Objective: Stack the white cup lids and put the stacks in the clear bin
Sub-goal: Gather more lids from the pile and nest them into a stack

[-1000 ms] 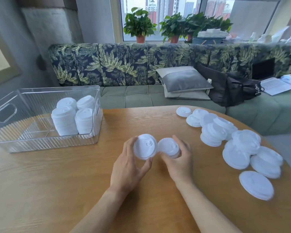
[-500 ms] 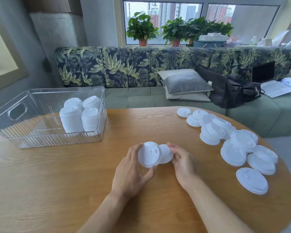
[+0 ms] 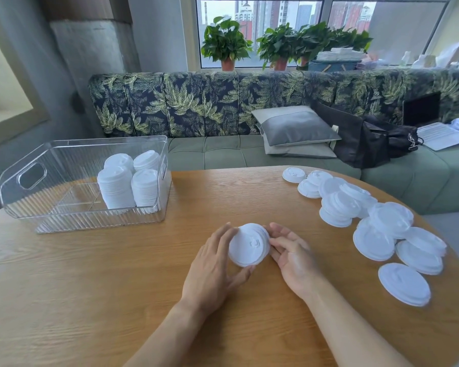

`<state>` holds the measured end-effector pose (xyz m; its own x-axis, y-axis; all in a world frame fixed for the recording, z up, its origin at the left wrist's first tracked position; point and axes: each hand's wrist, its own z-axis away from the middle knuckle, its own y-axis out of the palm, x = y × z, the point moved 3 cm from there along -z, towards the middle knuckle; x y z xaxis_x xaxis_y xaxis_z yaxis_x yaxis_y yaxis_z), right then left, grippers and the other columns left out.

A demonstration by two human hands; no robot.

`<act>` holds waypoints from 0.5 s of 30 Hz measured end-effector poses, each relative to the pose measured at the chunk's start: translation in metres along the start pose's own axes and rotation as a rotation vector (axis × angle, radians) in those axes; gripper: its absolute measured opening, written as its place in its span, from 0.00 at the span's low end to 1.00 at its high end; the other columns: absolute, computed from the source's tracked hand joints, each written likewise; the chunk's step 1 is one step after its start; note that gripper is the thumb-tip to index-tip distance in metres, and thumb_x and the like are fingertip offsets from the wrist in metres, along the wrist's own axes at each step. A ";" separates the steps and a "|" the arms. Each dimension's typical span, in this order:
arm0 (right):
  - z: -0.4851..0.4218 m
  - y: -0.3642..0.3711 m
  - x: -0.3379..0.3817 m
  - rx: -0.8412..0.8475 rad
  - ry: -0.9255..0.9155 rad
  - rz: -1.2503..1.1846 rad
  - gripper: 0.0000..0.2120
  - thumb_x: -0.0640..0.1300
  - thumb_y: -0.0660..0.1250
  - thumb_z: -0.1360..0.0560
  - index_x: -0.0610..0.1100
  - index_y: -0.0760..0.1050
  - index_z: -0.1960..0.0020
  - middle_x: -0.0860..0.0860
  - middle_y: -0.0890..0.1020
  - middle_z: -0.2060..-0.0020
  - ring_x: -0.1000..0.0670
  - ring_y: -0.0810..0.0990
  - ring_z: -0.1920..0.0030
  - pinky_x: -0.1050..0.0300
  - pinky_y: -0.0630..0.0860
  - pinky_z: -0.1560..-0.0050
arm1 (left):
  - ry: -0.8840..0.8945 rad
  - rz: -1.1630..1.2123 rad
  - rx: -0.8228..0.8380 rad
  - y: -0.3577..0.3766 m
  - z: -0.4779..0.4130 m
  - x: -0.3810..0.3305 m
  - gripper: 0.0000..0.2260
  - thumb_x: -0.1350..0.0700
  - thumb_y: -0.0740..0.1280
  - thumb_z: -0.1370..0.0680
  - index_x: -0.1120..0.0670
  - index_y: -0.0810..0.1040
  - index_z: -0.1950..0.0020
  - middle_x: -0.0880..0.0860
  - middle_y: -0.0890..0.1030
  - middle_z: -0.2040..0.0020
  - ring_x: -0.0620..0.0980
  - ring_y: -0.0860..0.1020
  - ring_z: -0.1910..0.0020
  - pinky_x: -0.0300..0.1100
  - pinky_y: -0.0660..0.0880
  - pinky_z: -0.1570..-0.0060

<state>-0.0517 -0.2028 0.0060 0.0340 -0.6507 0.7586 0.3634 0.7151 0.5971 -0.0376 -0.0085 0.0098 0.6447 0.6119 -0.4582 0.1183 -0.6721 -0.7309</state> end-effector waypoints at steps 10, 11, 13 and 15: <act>0.005 0.002 0.001 0.106 0.066 0.052 0.15 0.26 0.64 0.24 0.36 0.79 0.41 0.41 0.86 0.49 0.47 0.87 0.50 0.56 0.83 0.50 | -0.092 0.109 0.094 0.007 0.002 0.009 0.36 0.40 0.73 0.24 0.41 0.58 0.21 0.41 0.70 0.24 0.42 0.74 0.30 0.38 0.74 0.36; 0.004 0.002 0.000 0.113 0.066 0.060 0.15 0.26 0.65 0.24 0.36 0.80 0.40 0.41 0.86 0.48 0.47 0.87 0.49 0.56 0.83 0.49 | -0.103 0.116 0.094 0.008 0.003 0.011 0.37 0.40 0.74 0.24 0.42 0.59 0.21 0.40 0.70 0.25 0.41 0.74 0.31 0.37 0.74 0.37; 0.003 0.002 -0.001 0.125 0.062 0.074 0.14 0.28 0.65 0.24 0.36 0.80 0.40 0.39 0.85 0.45 0.46 0.86 0.48 0.53 0.81 0.46 | -0.107 0.130 0.088 0.008 0.003 0.013 0.36 0.41 0.75 0.25 0.41 0.61 0.22 0.39 0.71 0.27 0.39 0.75 0.35 0.34 0.74 0.40; 0.003 0.004 -0.001 0.144 0.057 0.093 0.14 0.32 0.69 0.25 0.37 0.80 0.39 0.39 0.85 0.41 0.45 0.86 0.46 0.50 0.81 0.43 | -0.111 0.143 0.083 0.007 0.004 0.012 0.36 0.42 0.76 0.25 0.38 0.60 0.24 0.38 0.72 0.31 0.39 0.76 0.40 0.35 0.76 0.44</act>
<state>-0.0531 -0.1986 0.0080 0.1152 -0.5907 0.7987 0.2191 0.7993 0.5595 -0.0314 -0.0043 -0.0032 0.5630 0.5578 -0.6098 -0.0339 -0.7217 -0.6914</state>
